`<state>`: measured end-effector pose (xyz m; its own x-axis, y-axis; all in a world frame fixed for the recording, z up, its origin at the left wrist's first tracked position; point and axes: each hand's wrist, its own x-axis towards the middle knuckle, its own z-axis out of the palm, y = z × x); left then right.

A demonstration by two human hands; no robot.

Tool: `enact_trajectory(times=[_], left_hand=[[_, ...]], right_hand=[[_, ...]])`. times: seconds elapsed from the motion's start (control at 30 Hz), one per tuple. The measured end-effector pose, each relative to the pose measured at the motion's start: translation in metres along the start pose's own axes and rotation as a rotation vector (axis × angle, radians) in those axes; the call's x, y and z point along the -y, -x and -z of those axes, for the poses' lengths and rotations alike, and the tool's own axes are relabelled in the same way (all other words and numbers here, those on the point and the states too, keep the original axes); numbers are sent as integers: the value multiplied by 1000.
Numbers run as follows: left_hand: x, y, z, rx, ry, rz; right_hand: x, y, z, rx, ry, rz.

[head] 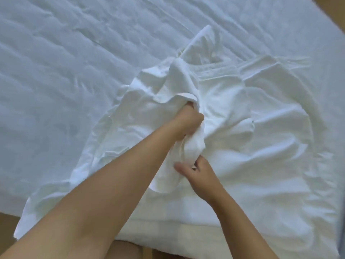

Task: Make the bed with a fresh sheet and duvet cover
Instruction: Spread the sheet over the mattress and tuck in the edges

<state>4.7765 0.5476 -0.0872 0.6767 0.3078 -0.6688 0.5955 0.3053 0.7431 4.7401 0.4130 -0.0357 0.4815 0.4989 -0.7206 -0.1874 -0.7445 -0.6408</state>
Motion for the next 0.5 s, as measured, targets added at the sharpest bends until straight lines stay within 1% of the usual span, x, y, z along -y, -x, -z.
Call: enact_trajectory(times=[0.03,0.07,0.1,0.13,0.17,0.2,0.27,0.3,0.33,0.37,0.4,0.47,0.5], left_hand=[[3,9,-18,59,-87,-82],[7,19,-33,158,-146,-182],[9,33,-45,277,-197,-285],[15,44,-55,384,-294,-395],[18,57,-63,486,-423,-475],[22,67,-67,570,-553,-513],[25,82,-73,694,-797,-482],[23,87,-73,761,-855,-424],[17,88,-69,819,-867,-371],[10,85,-64,827,-775,-283],[2,80,-59,766,-608,-185],[-12,56,-56,462,-271,-58],[-13,41,-57,319,-194,-33]], right_hand=[[-1,-1,18,-112,-217,-3],[-4,-6,38,-250,-449,-18],[-9,-11,58,-367,-592,-48],[-13,-18,75,-435,-659,-102],[-18,-25,91,-450,-637,-162],[-21,-30,103,-429,-569,-228],[-29,-33,114,-369,-427,-321],[-34,-32,114,-368,-337,-335],[-40,-30,113,-415,-241,-318],[-48,-23,110,-500,-170,-267],[-58,-14,106,-588,-152,-209],[-69,19,90,-711,-221,-119],[-70,37,78,-722,-263,-88]])
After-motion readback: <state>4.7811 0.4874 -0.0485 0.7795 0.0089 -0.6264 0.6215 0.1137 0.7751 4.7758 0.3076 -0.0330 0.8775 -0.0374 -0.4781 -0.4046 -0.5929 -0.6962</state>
